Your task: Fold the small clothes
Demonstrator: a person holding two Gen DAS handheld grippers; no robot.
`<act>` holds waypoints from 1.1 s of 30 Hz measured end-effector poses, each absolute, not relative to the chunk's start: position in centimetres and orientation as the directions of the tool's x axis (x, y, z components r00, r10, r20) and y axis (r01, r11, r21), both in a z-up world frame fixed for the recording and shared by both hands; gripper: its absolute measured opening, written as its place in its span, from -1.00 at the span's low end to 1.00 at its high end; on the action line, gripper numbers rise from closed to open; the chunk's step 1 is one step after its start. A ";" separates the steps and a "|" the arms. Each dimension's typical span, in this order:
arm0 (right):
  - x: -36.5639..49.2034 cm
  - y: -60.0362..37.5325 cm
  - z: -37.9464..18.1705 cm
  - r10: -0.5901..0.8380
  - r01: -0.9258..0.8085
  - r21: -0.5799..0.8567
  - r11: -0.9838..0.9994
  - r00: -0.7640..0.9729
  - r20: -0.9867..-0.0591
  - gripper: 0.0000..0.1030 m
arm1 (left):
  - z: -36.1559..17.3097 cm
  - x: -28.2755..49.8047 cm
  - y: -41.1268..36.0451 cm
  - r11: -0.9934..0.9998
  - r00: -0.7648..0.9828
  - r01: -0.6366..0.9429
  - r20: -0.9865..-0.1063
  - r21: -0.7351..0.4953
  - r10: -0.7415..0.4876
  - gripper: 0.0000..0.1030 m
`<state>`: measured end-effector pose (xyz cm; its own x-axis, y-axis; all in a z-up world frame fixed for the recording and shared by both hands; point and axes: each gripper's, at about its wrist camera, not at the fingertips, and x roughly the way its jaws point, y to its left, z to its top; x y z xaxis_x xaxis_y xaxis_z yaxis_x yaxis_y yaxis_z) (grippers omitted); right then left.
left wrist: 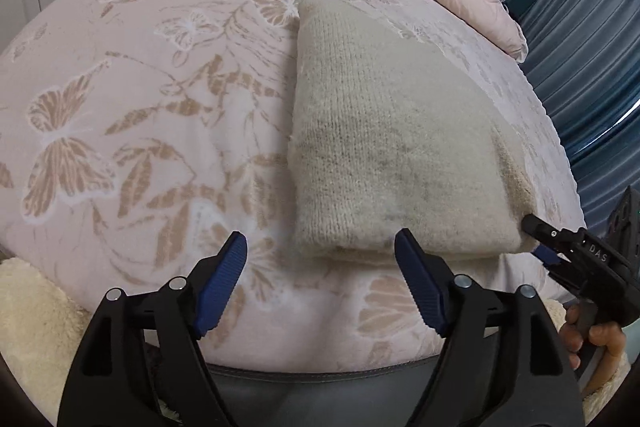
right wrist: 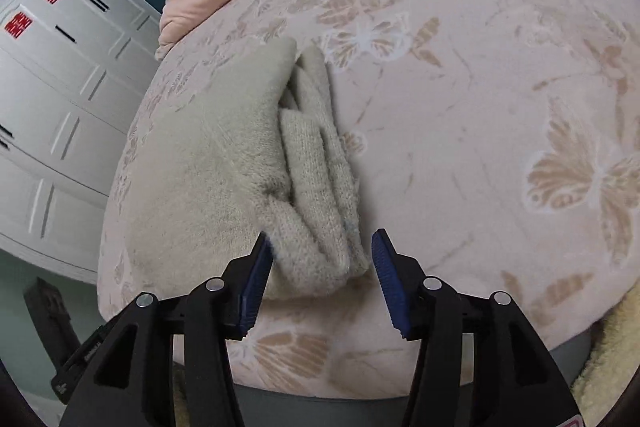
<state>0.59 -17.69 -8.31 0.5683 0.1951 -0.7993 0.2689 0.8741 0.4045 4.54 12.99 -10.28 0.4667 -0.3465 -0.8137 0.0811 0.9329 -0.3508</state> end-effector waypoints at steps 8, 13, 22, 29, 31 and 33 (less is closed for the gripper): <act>-5.0 -12.6 -4.4 -0.151 0.298 0.085 0.951 0.683 -0.715 0.50 | -6.0 1.5 10.7 0.990 0.595 0.049 -0.792 -0.134 -0.136 0.82; -5.8 -11.2 -4.6 -0.173 0.249 0.008 0.968 0.694 -0.699 0.54 | -6.3 0.7 8.9 0.997 0.597 0.027 -0.799 -0.068 -0.070 0.82; -7.0 -11.4 -5.6 -0.173 0.289 0.030 0.957 0.649 -0.740 0.66 | -5.3 -1.3 6.8 0.999 0.658 -0.001 -0.753 0.045 0.034 0.84; -7.5 -12.0 -6.4 -0.149 0.318 0.070 0.946 0.614 -0.775 0.66 | -5.2 -2.2 6.2 0.998 0.661 0.006 -0.749 0.055 0.038 0.84; -7.6 -12.0 -6.3 -0.151 0.318 0.069 0.945 0.617 -0.773 0.66 | -5.4 -2.4 6.0 0.998 0.660 0.012 -0.751 0.058 0.036 0.84; -7.7 -11.7 -6.2 -0.151 0.310 0.064 0.948 0.619 -0.770 0.66 | -5.4 -2.7 5.8 0.998 0.663 0.018 -0.748 0.068 0.039 0.84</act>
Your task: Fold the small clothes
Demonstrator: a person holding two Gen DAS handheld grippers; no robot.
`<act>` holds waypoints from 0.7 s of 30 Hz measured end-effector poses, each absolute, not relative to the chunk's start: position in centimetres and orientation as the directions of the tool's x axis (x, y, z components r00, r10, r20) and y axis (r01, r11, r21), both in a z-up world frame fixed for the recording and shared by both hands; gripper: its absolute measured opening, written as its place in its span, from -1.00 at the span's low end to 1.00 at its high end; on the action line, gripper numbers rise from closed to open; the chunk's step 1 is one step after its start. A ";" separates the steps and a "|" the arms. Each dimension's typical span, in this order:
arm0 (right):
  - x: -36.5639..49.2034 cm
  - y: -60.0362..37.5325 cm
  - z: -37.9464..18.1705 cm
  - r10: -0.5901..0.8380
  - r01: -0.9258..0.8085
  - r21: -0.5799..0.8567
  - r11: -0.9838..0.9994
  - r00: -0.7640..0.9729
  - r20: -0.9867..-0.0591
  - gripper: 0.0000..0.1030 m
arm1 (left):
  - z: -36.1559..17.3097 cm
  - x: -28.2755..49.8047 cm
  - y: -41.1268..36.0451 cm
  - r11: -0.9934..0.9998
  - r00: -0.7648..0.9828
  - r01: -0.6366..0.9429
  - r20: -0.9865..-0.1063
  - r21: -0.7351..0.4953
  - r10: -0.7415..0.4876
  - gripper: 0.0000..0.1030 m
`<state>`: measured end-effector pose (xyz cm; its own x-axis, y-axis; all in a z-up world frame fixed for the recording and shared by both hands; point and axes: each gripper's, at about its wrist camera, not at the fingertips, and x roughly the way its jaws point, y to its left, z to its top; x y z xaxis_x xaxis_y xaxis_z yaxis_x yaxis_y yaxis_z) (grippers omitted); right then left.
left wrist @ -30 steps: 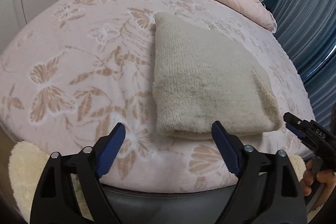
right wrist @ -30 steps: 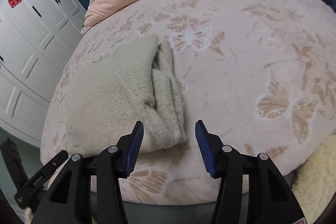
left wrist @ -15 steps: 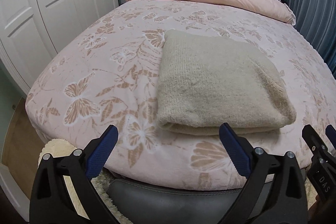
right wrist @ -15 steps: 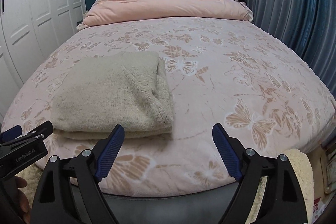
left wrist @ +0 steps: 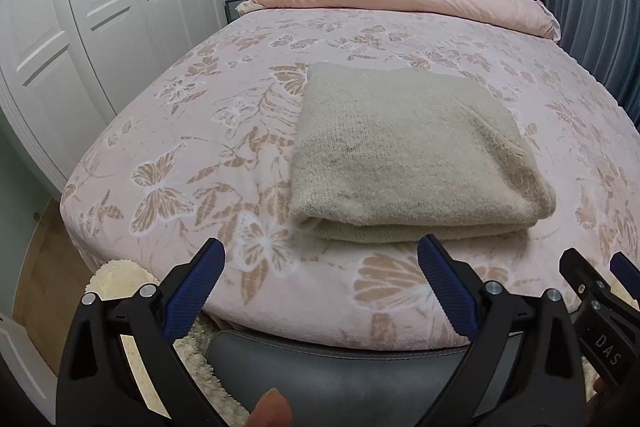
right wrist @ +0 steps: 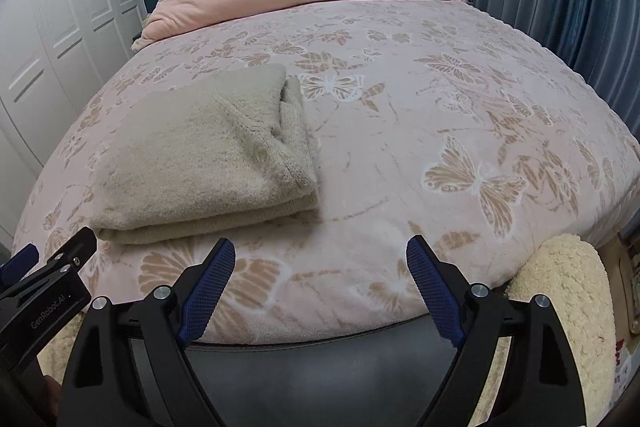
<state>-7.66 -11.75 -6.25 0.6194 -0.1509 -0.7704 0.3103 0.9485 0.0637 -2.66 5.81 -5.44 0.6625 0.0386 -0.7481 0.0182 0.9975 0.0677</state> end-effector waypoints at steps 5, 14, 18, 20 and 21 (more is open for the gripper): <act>-7.7 -11.3 -6.0 -0.153 0.293 0.048 0.955 0.626 -0.764 0.66 | -5.6 -2.9 5.4 0.997 0.662 0.032 -0.749 0.071 0.032 0.84; -7.9 -10.5 -5.3 -0.149 0.256 0.031 0.966 0.651 -0.745 0.66 | -5.3 -3.3 4.8 0.995 0.677 0.052 -0.735 0.085 0.027 0.84; -8.1 -10.0 -5.0 -0.153 0.246 0.018 0.969 0.658 -0.737 0.66 | -5.2 -3.3 4.5 0.994 0.681 0.054 -0.731 0.094 0.032 0.84; -8.1 -10.0 -5.0 -0.152 0.244 0.018 0.970 0.659 -0.737 0.66 | -5.2 -3.3 4.6 0.995 0.678 0.052 -0.734 0.087 0.028 0.84; -8.1 -10.0 -5.0 -0.154 0.245 0.016 0.969 0.659 -0.736 0.66 | -5.2 -3.3 4.6 0.995 0.679 0.051 -0.733 0.087 0.030 0.84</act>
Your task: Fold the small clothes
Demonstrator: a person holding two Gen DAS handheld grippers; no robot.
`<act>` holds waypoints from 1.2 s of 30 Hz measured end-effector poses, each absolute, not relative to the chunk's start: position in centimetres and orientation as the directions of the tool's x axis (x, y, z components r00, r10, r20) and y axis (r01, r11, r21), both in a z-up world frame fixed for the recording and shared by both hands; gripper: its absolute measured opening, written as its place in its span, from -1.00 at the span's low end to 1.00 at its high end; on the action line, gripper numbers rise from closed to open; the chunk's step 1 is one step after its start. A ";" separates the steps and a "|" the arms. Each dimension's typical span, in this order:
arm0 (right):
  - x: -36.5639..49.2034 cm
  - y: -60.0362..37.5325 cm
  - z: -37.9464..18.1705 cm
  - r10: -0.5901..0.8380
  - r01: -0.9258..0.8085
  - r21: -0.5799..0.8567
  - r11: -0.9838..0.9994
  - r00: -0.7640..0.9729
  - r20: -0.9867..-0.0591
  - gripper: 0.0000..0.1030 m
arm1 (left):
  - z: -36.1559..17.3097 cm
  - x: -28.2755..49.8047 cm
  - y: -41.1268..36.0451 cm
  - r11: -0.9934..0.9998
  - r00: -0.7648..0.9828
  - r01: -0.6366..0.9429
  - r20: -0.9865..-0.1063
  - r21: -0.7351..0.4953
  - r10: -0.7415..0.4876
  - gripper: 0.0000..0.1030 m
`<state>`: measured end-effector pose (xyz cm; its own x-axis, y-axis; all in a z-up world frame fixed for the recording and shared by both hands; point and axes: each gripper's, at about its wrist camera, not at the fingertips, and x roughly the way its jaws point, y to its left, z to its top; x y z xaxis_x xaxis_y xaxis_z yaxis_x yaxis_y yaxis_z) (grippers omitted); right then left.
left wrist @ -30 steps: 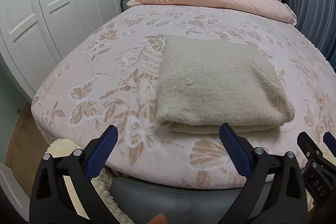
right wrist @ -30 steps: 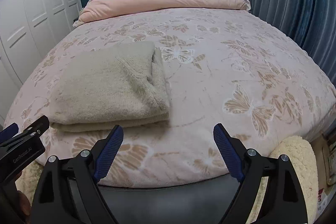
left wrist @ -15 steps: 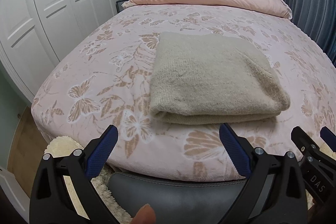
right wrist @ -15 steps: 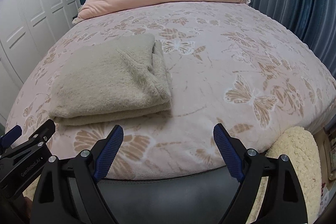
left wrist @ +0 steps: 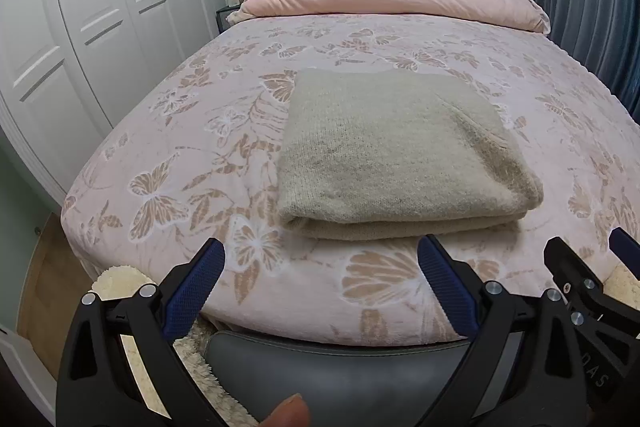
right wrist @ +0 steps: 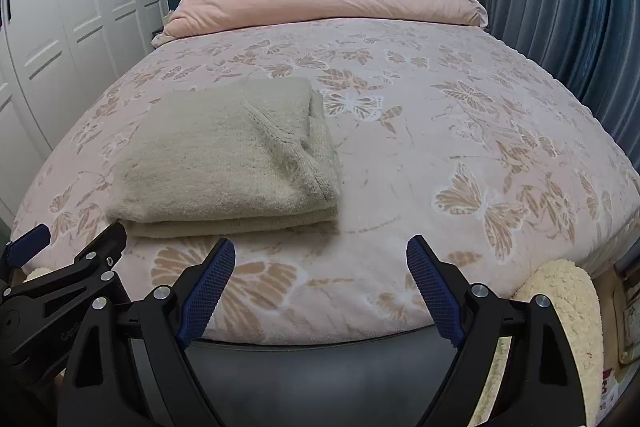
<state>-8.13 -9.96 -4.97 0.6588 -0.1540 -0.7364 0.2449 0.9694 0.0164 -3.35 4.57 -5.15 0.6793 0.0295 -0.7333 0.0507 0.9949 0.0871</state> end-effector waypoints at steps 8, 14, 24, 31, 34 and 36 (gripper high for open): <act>-8.1 -10.0 -5.0 -0.155 0.245 0.015 0.969 0.658 -0.737 0.66 | -5.1 -3.3 4.6 0.995 0.679 0.052 -0.734 0.088 0.029 0.84; -8.1 -10.0 -5.0 -0.155 0.246 0.016 0.969 0.658 -0.737 0.66 | -5.1 -3.3 4.6 0.995 0.680 0.053 -0.733 0.089 0.029 0.84; -8.1 -9.9 -5.0 -0.158 0.249 0.015 0.968 0.658 -0.736 0.66 | -5.0 -3.1 4.8 0.994 0.682 0.049 -0.730 0.096 0.037 0.84; -8.1 -10.0 -5.0 -0.157 0.248 0.015 0.969 0.658 -0.736 0.66 | -5.1 -3.0 4.9 0.994 0.682 0.051 -0.730 0.094 0.034 0.84; -8.1 -10.1 -5.0 -0.164 0.254 0.011 0.967 0.656 -0.737 0.66 | -5.2 -3.1 4.8 0.995 0.680 0.051 -0.733 0.090 0.031 0.84; -8.2 -10.1 -5.1 -0.170 0.258 0.005 0.966 0.652 -0.739 0.66 | -5.3 -3.0 4.8 0.995 0.675 0.052 -0.737 0.090 0.031 0.84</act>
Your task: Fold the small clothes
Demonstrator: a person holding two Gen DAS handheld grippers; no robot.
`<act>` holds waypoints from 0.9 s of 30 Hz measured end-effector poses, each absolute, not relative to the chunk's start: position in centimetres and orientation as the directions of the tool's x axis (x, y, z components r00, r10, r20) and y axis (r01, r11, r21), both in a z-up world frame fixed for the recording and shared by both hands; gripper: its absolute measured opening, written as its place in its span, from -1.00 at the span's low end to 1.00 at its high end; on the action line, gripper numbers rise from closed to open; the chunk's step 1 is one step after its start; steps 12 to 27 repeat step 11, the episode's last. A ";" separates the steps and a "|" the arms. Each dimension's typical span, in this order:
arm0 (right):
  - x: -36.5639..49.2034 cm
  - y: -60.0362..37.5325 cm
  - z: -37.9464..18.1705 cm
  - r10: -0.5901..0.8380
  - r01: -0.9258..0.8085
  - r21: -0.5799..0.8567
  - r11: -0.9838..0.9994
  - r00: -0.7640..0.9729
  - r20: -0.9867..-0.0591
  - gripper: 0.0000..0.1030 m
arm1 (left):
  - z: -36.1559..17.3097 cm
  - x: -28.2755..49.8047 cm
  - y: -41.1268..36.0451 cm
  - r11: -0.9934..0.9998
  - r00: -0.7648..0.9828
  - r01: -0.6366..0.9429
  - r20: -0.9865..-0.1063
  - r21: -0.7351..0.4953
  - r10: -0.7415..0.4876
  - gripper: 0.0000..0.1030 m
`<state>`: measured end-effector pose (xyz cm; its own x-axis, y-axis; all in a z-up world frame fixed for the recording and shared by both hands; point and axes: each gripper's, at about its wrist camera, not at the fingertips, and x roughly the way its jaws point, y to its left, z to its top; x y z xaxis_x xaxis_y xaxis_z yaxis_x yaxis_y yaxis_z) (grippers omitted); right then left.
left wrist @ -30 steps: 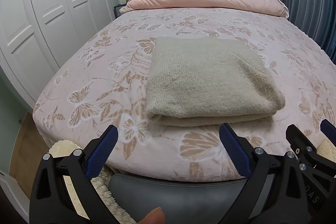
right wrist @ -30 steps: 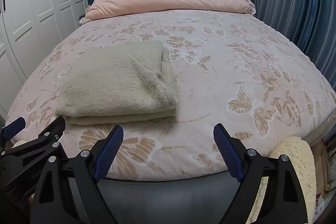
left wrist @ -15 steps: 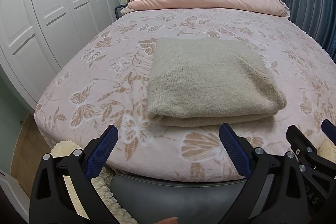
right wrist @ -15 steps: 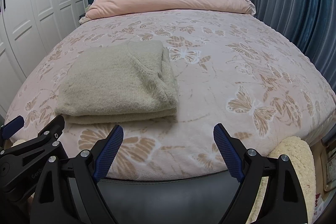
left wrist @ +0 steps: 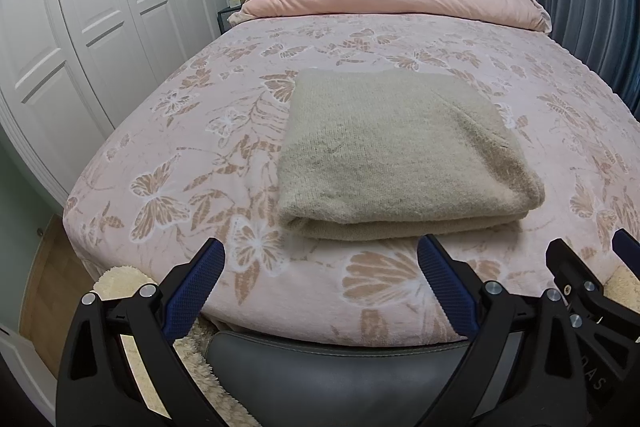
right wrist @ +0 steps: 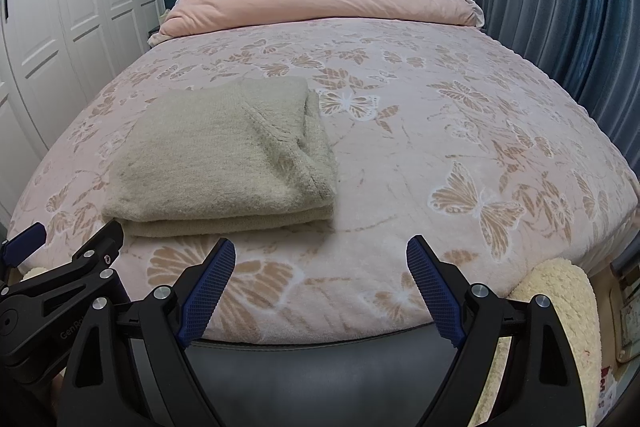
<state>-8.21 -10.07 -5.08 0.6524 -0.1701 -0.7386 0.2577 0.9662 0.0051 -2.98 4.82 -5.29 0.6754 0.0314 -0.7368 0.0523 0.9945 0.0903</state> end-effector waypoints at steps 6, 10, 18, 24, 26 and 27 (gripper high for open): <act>-8.3 -10.2 -5.1 -0.170 0.257 0.004 0.966 0.653 -0.738 0.66 | -5.5 -3.0 4.6 0.994 0.668 0.042 -0.743 0.099 0.046 0.84; -8.3 -10.1 -5.1 -0.171 0.256 0.002 0.967 0.653 -0.738 0.66 | -5.4 -3.1 4.5 0.993 0.675 0.042 -0.736 0.106 0.050 0.84; -8.3 -10.1 -5.1 -0.172 0.256 0.001 0.967 0.653 -0.737 0.66 | -5.4 -3.1 4.5 0.994 0.674 0.042 -0.737 0.105 0.050 0.83; -8.3 -10.1 -5.1 -0.172 0.256 0.001 0.967 0.653 -0.737 0.66 | -5.4 -3.1 4.5 0.994 0.674 0.042 -0.737 0.105 0.050 0.83; -8.3 -10.1 -5.1 -0.172 0.256 0.001 0.967 0.653 -0.737 0.66 | -5.4 -3.1 4.5 0.994 0.674 0.042 -0.737 0.105 0.050 0.83; -8.3 -10.1 -5.1 -0.172 0.256 0.001 0.967 0.653 -0.737 0.66 | -5.4 -3.1 4.5 0.994 0.674 0.042 -0.737 0.105 0.050 0.83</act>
